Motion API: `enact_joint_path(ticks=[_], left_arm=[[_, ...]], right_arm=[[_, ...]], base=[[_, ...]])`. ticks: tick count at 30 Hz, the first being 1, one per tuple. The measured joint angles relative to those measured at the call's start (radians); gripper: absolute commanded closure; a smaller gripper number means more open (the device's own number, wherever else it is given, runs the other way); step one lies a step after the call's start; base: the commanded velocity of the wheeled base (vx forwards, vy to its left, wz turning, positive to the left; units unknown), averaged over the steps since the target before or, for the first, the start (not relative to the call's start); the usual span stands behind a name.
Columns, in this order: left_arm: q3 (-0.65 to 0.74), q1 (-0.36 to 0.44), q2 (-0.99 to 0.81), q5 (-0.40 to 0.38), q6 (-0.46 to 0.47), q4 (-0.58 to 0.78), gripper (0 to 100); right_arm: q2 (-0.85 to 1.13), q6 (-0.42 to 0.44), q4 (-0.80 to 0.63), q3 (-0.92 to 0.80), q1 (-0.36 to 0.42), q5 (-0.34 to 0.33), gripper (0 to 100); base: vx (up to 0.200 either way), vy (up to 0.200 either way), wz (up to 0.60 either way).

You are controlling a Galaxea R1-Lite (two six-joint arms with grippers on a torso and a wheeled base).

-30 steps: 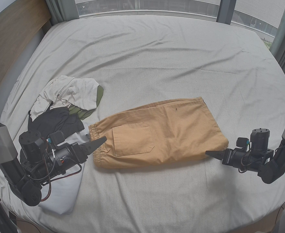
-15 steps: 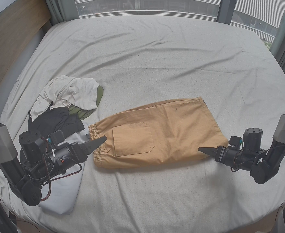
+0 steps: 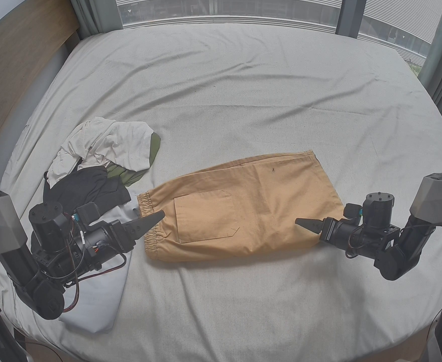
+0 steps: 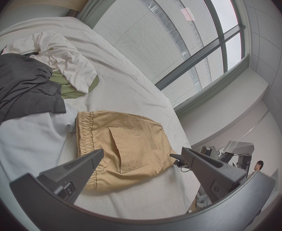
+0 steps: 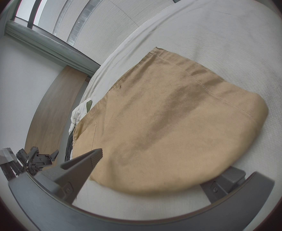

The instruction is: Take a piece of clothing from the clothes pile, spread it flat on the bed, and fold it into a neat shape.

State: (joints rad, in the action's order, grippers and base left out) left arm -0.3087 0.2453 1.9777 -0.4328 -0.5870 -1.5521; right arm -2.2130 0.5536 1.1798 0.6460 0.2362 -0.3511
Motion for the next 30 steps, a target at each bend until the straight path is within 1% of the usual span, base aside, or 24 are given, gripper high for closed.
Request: enact_joint_path(ticks=[3,9,11,21,26,30], left_arm=[[0.000,0.000,0.000,0.000,0.000,0.000,0],[0.000,0.000,0.000,0.000,0.000,0.000,0],[0.000,0.000,0.000,0.001,0.000,0.000,0],[-0.002,-0.001,-0.001,0.002,0.000,0.000,0],[-0.004,-0.002,-0.001,0.002,-0.001,0.000,0],[-0.006,-0.003,-0.001,0.002,-0.002,0.000,0]], right_arm=[[-0.016,0.000,0.007,0.020,0.001,0.003,0],[-0.063,0.009,0.095,0.064,0.005,0.058,0],[-0.079,0.013,0.109,0.078,0.011,0.067,0],[-0.132,0.016,0.162,0.105,0.042,0.100,0],[-0.157,0.019,0.181,0.106,0.043,0.103,0],[-0.168,0.042,0.185,0.107,0.043,0.104,0]], base=[[0.000,0.000,0.00],[0.000,0.000,0.00],[0.000,0.000,0.00],[0.000,0.000,0.00],[0.000,0.000,0.00],[0.000,0.000,0.00]])
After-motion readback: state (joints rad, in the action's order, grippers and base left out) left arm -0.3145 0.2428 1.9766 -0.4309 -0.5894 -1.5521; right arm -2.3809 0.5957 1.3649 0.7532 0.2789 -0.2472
